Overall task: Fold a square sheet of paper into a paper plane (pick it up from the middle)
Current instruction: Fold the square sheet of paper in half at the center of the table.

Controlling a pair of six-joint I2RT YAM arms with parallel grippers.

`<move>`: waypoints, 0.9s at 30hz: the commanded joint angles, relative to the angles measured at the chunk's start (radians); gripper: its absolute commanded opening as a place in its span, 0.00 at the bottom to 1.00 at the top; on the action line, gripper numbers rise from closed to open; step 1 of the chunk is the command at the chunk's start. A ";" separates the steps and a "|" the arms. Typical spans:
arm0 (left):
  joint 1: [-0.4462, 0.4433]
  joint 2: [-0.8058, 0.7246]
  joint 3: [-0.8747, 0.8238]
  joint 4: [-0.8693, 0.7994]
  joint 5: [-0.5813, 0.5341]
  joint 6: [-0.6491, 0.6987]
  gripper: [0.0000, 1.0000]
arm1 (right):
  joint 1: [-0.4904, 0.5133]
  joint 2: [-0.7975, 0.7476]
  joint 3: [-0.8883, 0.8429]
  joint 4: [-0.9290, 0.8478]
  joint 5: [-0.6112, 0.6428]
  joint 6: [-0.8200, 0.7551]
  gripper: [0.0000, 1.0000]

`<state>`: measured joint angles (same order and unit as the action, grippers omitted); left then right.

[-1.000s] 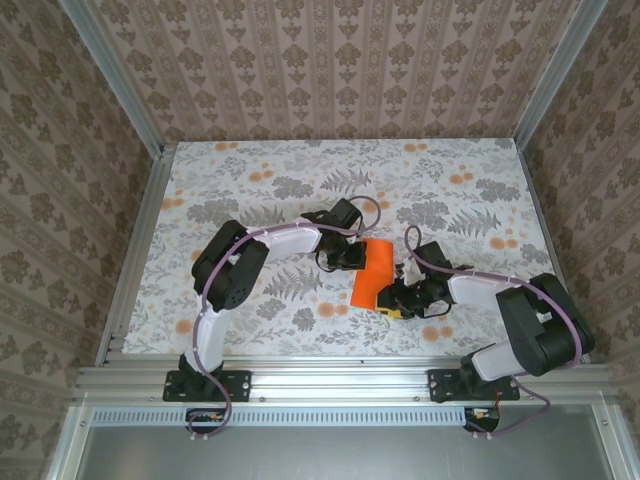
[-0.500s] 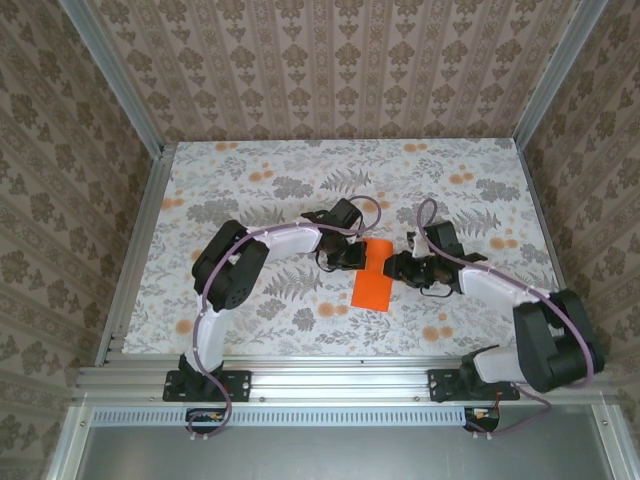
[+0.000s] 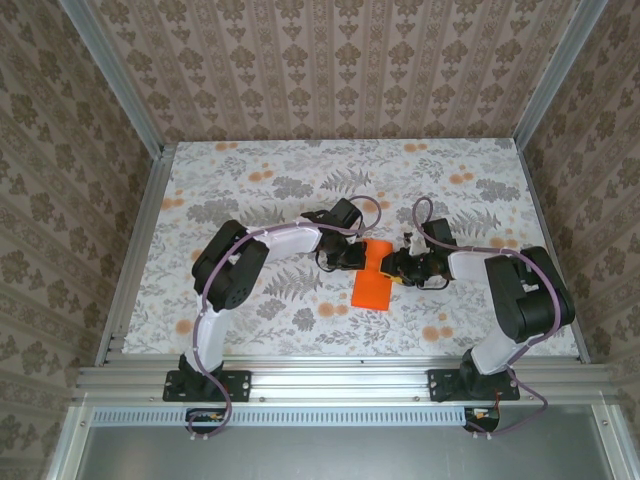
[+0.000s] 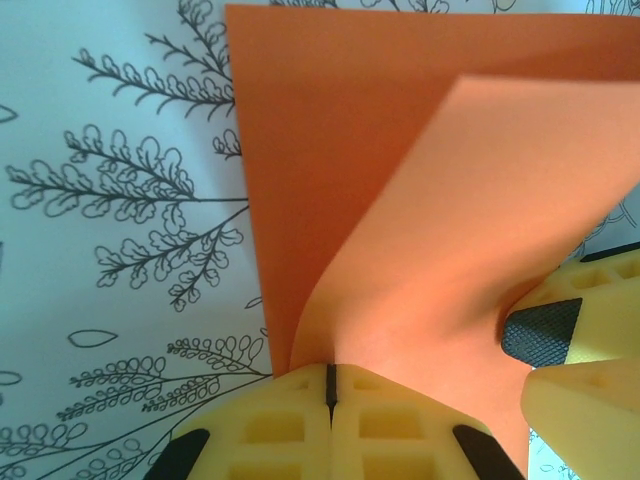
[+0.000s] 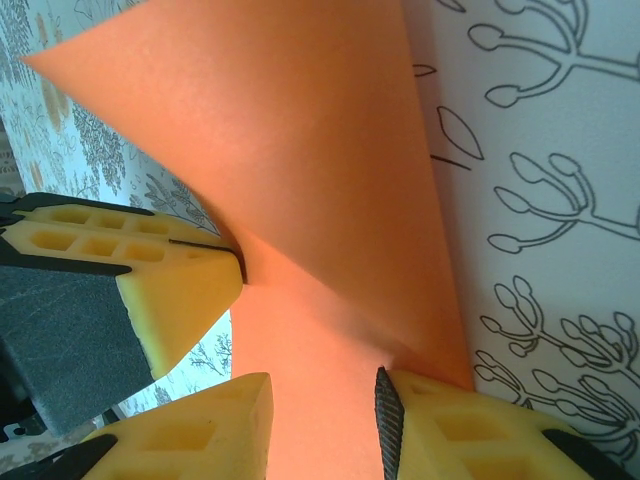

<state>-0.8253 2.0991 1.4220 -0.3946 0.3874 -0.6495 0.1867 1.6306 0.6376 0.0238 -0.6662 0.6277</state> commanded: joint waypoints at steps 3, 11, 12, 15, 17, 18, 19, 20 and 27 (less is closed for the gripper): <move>-0.011 0.056 -0.002 -0.115 -0.047 0.035 0.00 | 0.003 -0.063 0.052 -0.065 -0.010 -0.031 0.36; -0.012 0.058 0.004 -0.116 -0.046 0.031 0.00 | -0.001 0.019 0.139 -0.063 -0.014 -0.043 0.37; -0.012 0.058 0.004 -0.115 -0.047 0.031 0.00 | -0.003 0.033 0.139 -0.058 -0.010 -0.043 0.37; -0.011 0.056 0.001 -0.120 -0.050 0.031 0.00 | -0.015 0.073 0.123 -0.036 0.009 -0.046 0.37; -0.011 0.056 -0.002 -0.119 -0.051 0.031 0.00 | -0.025 0.095 0.113 -0.029 0.019 -0.047 0.37; -0.012 0.056 -0.001 -0.119 -0.051 0.031 0.00 | -0.027 0.102 0.110 -0.030 0.024 -0.050 0.37; -0.012 0.056 -0.003 -0.119 -0.051 0.032 0.00 | -0.030 0.109 0.106 -0.037 0.040 -0.055 0.37; -0.012 0.056 -0.003 -0.118 -0.051 0.033 0.00 | -0.032 0.112 0.105 -0.046 0.049 -0.057 0.37; -0.012 0.057 -0.002 -0.120 -0.046 0.037 0.00 | -0.036 0.034 0.146 -0.058 -0.026 -0.033 0.38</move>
<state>-0.8299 2.0995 1.4296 -0.4168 0.3779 -0.6388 0.1596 1.7157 0.7578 -0.0093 -0.6651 0.5983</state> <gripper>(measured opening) 0.053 0.378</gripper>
